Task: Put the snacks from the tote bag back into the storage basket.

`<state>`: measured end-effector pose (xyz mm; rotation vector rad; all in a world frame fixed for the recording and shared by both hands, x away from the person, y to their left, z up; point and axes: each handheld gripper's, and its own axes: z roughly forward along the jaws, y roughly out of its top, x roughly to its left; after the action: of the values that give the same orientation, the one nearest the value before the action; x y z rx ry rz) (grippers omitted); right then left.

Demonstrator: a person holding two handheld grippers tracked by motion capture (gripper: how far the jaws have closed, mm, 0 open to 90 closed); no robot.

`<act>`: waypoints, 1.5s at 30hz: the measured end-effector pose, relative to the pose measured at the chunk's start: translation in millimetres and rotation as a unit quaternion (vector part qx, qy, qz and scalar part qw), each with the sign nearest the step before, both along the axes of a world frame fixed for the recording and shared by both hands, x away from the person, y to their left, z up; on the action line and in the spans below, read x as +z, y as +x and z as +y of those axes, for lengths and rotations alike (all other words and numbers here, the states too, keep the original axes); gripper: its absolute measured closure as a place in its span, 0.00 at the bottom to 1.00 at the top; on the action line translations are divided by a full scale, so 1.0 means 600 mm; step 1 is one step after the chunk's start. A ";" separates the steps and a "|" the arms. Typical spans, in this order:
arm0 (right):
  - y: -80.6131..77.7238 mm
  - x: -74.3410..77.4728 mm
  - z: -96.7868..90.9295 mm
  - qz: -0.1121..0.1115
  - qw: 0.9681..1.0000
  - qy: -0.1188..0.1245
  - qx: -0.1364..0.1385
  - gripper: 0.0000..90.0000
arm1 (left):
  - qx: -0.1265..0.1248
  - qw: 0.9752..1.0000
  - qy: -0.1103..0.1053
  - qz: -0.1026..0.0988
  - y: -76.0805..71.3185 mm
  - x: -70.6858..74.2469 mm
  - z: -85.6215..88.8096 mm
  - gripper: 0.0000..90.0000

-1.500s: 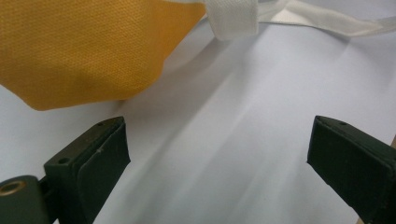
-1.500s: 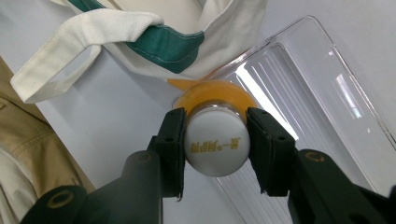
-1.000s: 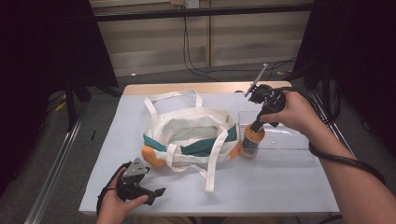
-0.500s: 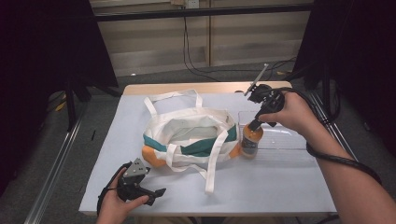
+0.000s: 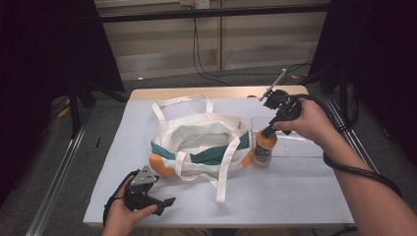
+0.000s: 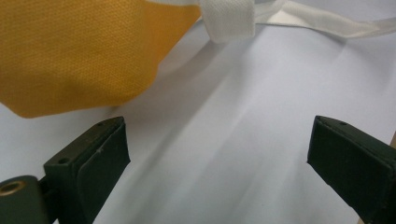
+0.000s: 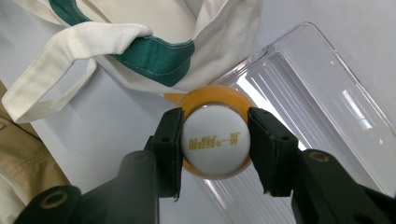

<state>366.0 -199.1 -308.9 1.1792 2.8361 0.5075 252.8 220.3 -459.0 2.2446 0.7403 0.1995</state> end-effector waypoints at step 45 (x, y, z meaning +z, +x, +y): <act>-0.043 0.004 -0.041 -0.032 0.999 -0.010 -0.032 0.10 | -0.003 1.000 0.008 0.000 0.009 0.001 -0.004 0.05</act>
<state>340.4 -223.6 -306.3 1.2217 2.7344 0.5035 258.0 217.8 -458.3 2.2615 0.7347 0.2048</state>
